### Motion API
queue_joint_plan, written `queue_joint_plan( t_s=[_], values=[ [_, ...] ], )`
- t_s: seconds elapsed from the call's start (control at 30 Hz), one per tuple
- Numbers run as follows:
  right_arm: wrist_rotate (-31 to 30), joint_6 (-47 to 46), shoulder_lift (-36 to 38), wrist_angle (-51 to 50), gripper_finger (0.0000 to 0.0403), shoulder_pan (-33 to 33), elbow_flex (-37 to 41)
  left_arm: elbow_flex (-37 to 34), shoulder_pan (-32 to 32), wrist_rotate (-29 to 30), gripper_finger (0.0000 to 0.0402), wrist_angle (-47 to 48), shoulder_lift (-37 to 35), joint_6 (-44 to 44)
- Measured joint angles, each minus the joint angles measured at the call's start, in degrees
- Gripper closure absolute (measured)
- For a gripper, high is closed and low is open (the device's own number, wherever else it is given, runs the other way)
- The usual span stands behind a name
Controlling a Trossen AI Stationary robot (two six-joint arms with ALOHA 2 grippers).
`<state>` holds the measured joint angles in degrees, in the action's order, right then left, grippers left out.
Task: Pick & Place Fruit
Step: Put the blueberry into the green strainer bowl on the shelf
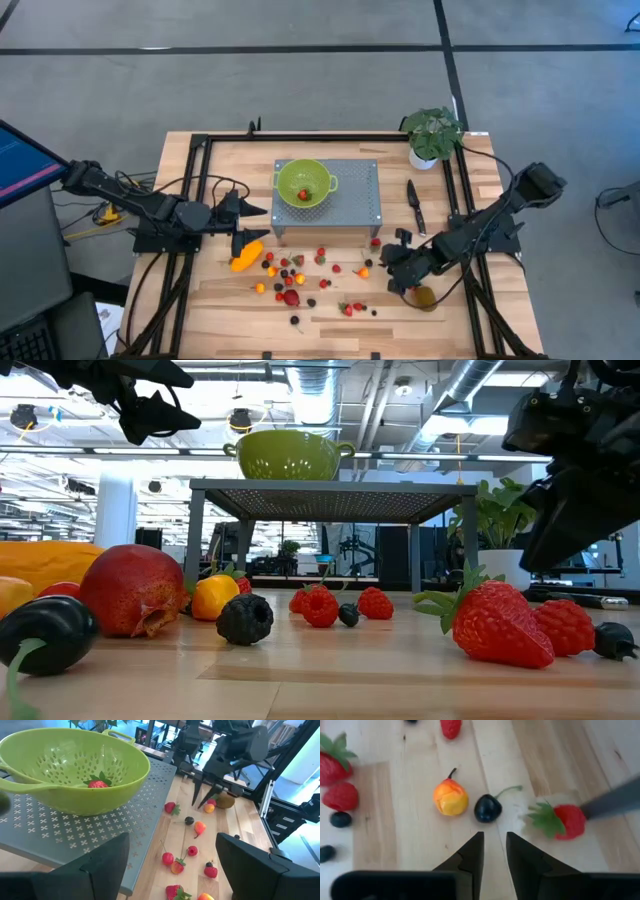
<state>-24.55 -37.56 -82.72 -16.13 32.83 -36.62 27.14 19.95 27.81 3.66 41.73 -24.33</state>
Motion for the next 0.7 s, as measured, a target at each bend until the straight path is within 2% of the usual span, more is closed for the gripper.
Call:
queue_joint_plan(
  t_s=[0.53,0.7],
  values=[
    [-1.53,17.06,-12.58,-15.93,0.0290,-4.74,-15.19,-0.01,0.00,0.01,0.0111,-0.55,0.00,-0.01],
    [-1.45,19.14,-16.24,-21.09,0.0290,-6.15,-18.52,0.00,0.00,-0.01,0.0111,-0.83,0.00,-0.01]
  ],
)
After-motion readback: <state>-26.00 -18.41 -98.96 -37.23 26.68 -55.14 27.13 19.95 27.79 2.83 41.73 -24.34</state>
